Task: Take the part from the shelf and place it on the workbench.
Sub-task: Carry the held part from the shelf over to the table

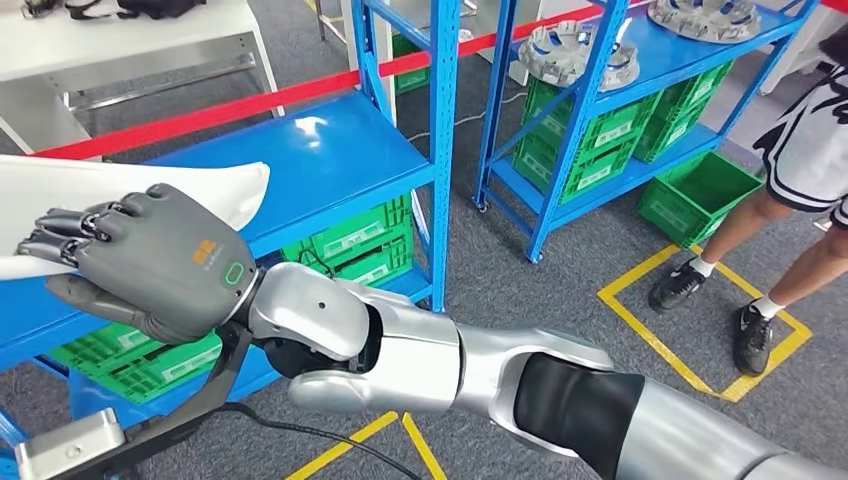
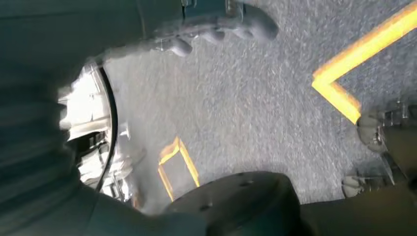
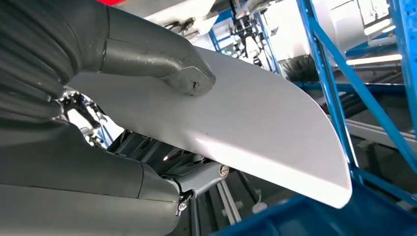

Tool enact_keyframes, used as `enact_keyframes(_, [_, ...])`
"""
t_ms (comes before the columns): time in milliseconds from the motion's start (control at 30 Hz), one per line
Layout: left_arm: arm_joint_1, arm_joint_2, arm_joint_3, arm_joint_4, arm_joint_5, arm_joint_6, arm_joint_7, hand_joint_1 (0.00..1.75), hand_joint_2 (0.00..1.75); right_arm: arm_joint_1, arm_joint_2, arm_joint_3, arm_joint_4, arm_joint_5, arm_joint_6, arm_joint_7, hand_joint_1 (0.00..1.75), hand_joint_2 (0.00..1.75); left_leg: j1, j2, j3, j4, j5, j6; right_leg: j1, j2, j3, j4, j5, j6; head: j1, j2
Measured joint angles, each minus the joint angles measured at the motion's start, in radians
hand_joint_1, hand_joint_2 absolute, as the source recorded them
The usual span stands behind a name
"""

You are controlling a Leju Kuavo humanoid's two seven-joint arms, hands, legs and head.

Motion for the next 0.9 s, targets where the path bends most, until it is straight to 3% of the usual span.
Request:
enact_keyframes(33, [0.0, 0.001, 0.0, 0.0, 0.0, 0.0, 0.001, 0.0, 1.75, -0.001, 0.0, 0.0, 0.002, -0.001, 0.0, 0.0, 1.75, 1.75, 0.0, -0.002, -0.01, 0.019, -0.03, -0.007, -0.004, -0.001, -0.012, -0.004, 0.015, -0.004, -0.002, 0.0])
enact_keyframes(67, [-0.001, 0.002, 0.0, 0.001, 0.0, 0.0, 0.002, 0.0, 1.75, -0.003, 0.001, 0.0, 0.003, -0.001, 0.001, -0.001, 1.75, 1.75, 0.003, -0.004, -0.023, 0.059, -0.079, -0.016, -0.009, -0.002, -0.026, -0.007, 0.03, -0.006, -0.004, 0.0])
enact_keyframes(133, [-0.004, 0.003, 0.001, 0.001, 0.001, 0.0, 0.004, 0.0, 1.75, -0.003, 0.001, 0.001, 0.005, -0.002, 0.001, -0.001, 1.75, 1.75, 0.009, -0.005, -0.046, 0.18, -0.178, -0.033, -0.013, -0.003, -0.057, -0.006, 0.058, -0.006, -0.006, 0.0])
enact_keyframes(167, [-0.005, 0.003, 0.001, 0.001, 0.001, 0.0, 0.004, 0.0, 1.75, -0.003, 0.001, 0.002, 0.007, -0.002, 0.001, -0.001, 1.75, 1.75, 0.013, -0.005, -0.049, 0.237, -0.197, -0.039, -0.015, -0.003, -0.074, -0.005, 0.072, -0.004, -0.006, 0.0])
enact_keyframes(233, [-0.007, 0.004, 0.001, 0.001, 0.001, 0.0, 0.005, 0.0, 1.75, -0.002, 0.001, 0.005, 0.01, -0.002, 0.001, -0.001, 1.75, 1.75, 0.02, -0.005, -0.02, 0.275, -0.165, -0.05, -0.021, -0.004, -0.11, -0.001, 0.098, 0.004, -0.006, 0.0])
enact_keyframes(267, [-0.006, 0.004, 0.001, 0.001, 0.001, 0.0, 0.005, 0.0, 1.75, -0.002, 0.001, 0.006, 0.012, -0.002, 0.001, -0.001, 1.75, 1.75, 0.025, -0.005, 0.017, 0.244, -0.137, -0.055, -0.024, -0.004, -0.127, 0.002, 0.111, 0.009, -0.006, 0.0])
enact_keyframes(300, [-0.006, 0.003, 0.001, 0.0, 0.001, 0.0, 0.005, 0.0, 1.75, -0.003, 0.002, 0.006, 0.012, -0.003, 0.001, -0.002, 1.75, 1.75, 0.03, -0.006, 0.072, 0.182, -0.129, -0.06, -0.026, -0.004, -0.143, 0.007, 0.122, 0.015, -0.006, 0.0])
enact_keyframes(367, [-0.006, 0.002, 0.001, -0.001, 0.001, 0.0, 0.004, 0.0, 1.75, -0.004, 0.002, 0.006, 0.012, -0.004, 0.001, -0.003, 1.75, 1.75, 0.032, -0.009, 0.173, 0.042, -0.157, -0.056, -0.025, -0.004, -0.163, 0.015, 0.141, 0.029, -0.005, 0.0])
enact_keyframes(400, [-0.006, 0.001, 0.001, -0.002, 0.001, 0.0, 0.003, 0.0, 1.75, -0.005, 0.003, 0.006, 0.012, -0.005, 0.001, -0.004, 1.75, 1.75, 0.031, -0.01, 0.199, 0.0, -0.176, -0.047, -0.024, -0.005, -0.167, 0.016, 0.151, 0.036, -0.004, 0.0])
enact_keyframes(467, [-0.005, 0.0, 0.001, -0.001, 0.001, 0.0, 0.002, 0.0, 1.75, -0.005, 0.002, 0.007, 0.013, -0.006, 0.002, -0.005, 1.75, 1.75, 0.026, -0.009, 0.192, -0.013, -0.174, -0.018, -0.024, -0.005, -0.171, 0.012, 0.168, 0.049, -0.003, 0.0])
enact_keyframes(500, [-0.004, -0.001, 0.001, -0.001, 0.002, 0.0, 0.002, 0.0, 1.75, -0.005, 0.001, 0.007, 0.014, -0.006, 0.002, -0.005, 1.75, 1.75, 0.026, -0.006, 0.183, -0.012, -0.164, -0.006, -0.026, -0.004, -0.176, 0.018, 0.159, 0.055, -0.003, 0.0])
enact_keyframes(533, [-0.002, -0.002, 0.001, -0.001, 0.002, 0.0, 0.003, 0.0, 1.75, -0.005, 0.0, 0.007, 0.014, -0.007, 0.002, -0.004, 1.75, 1.75, 0.026, -0.003, 0.173, -0.013, -0.153, 0.006, -0.027, -0.003, -0.186, 0.038, 0.131, 0.061, -0.003, 0.0])
enact_keyframes(633, [-0.002, -0.002, 0.001, 0.0, 0.001, 0.0, 0.005, 0.0, 1.75, -0.003, -0.002, 0.007, 0.015, -0.01, 0.003, -0.004, 1.75, 1.75, 0.024, 0.002, 0.129, -0.011, -0.113, 0.025, -0.027, 0.001, -0.236, 0.205, -0.018, 0.069, -0.002, 0.0])
enact_keyframes(667, [-0.002, -0.001, 0.001, 0.0, 0.0, 0.0, 0.005, 0.0, 1.75, -0.001, -0.003, 0.007, 0.016, -0.01, 0.003, -0.004, 1.75, 1.75, 0.022, 0.003, 0.11, -0.01, -0.098, 0.026, -0.027, 0.002, -0.245, 0.265, -0.044, 0.068, -0.001, 0.0])
enact_keyframes(700, [-0.001, -0.001, 0.001, 0.001, 0.0, 0.0, 0.005, 0.0, 1.75, 0.001, -0.004, 0.007, 0.017, -0.011, 0.003, -0.004, 1.75, 1.75, 0.02, 0.003, 0.09, -0.007, -0.085, 0.027, -0.026, 0.003, -0.242, 0.304, -0.045, 0.067, -0.001, 0.0])
enact_keyframes(767, [-0.001, -0.002, 0.001, 0.001, -0.002, 0.0, 0.005, 0.0, 1.75, 0.004, -0.006, 0.007, 0.018, -0.011, 0.003, -0.004, 1.75, 1.75, 0.016, 0.003, 0.055, -0.001, -0.061, 0.025, -0.022, 0.003, -0.186, 0.28, 0.0, 0.057, -0.001, 0.0])
enact_keyframes(800, [-0.001, -0.002, 0.001, 0.001, -0.004, 0.0, 0.006, 0.0, 1.75, 0.003, -0.007, 0.007, 0.018, -0.011, 0.003, -0.005, 1.75, 1.75, 0.015, 0.003, 0.041, 0.003, -0.051, 0.023, -0.018, 0.004, -0.134, 0.222, 0.016, 0.049, -0.001, 0.0])
enact_keyframes(867, [-0.003, -0.004, 0.001, 0.0, -0.006, 0.0, 0.007, 0.0, 1.75, 0.002, -0.007, 0.007, 0.018, -0.011, 0.002, -0.006, 1.75, 1.75, 0.012, 0.003, 0.023, 0.006, -0.033, 0.016, -0.011, 0.004, -0.034, 0.084, 0.002, 0.034, -0.001, 0.0])
enact_keyframes(900, [-0.004, -0.004, 0.001, 0.0, -0.006, 0.0, 0.008, 0.0, 1.75, 0.002, -0.008, 0.007, 0.018, -0.011, 0.002, -0.006, 1.75, 1.75, 0.013, 0.003, 0.019, 0.005, -0.023, 0.01, -0.008, 0.004, -0.007, 0.039, -0.012, 0.029, 0.0, 0.0])
